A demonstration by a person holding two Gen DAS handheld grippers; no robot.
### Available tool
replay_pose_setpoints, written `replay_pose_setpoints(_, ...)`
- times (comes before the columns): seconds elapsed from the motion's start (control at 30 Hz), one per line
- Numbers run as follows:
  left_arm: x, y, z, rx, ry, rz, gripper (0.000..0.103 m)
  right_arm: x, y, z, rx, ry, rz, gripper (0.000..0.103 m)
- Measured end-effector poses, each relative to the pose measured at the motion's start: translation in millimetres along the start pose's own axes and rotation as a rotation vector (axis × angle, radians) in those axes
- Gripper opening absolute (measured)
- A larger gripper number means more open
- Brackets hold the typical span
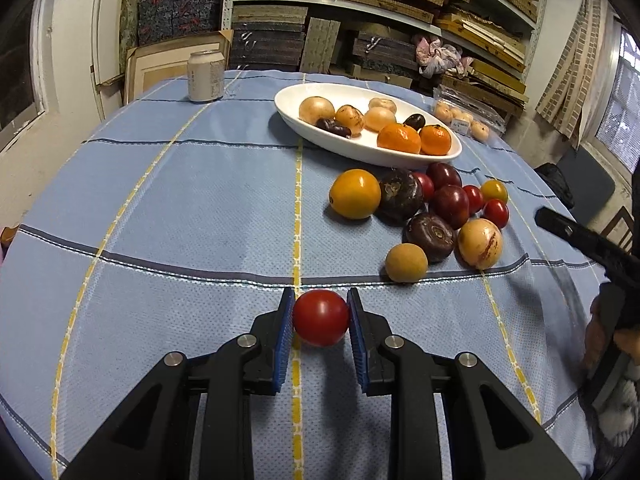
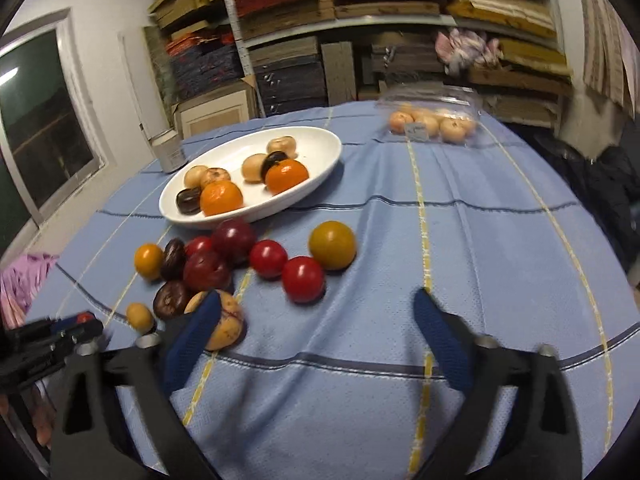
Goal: Organize fruits
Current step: 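Grasp a red tomato with the right tool while the left tool holds its tomato, then lower both red tomatoes onto the white plate and open both tools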
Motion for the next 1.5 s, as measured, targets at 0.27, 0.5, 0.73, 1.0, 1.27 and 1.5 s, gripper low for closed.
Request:
replay_pose_setpoints(0.27,0.4,-0.4,4.1,0.010,0.011,0.000,0.026,-10.7,34.5,32.7,0.057,0.069,-0.157,0.057)
replay_pose_setpoints(0.5,-1.1,-4.0,8.0,0.019,0.026,0.018,0.027,-19.3,13.3,48.9,0.022,0.103,-0.051,0.048)
replay_pose_setpoints(0.73,-1.6,-3.0,10.1,0.032,0.034,0.017,0.027,-21.6,13.4,62.7,-0.023,0.151,-0.021,0.029)
replay_pose_setpoints(1.0,-1.3,-6.3,4.2,0.046,0.007,0.027,0.027,5.6,35.5,5.7,-0.127,0.039,-0.060,0.029)
replay_pose_setpoints(1.27,-40.8,-13.5,-15.9,0.067,-0.004,0.062,0.027,-11.7,53.3,-29.2,-0.155,-0.003,-0.100,0.029)
replay_pose_setpoints(1.5,-195.4,-17.4,-90.1,-0.045,-0.191,0.112,0.027,-143.8,81.4,-147.1,-0.163,-0.249,-0.205,0.029)
Point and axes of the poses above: each gripper's, at about its wrist camera, not at the fingertips, and z roughly the way its jaws point, y to its left, x to its underside, the point moved 7 cm from there along z, roughly the way its jaws point, and after that the axes turned 14 degrees about y, right-handed, at the moved point
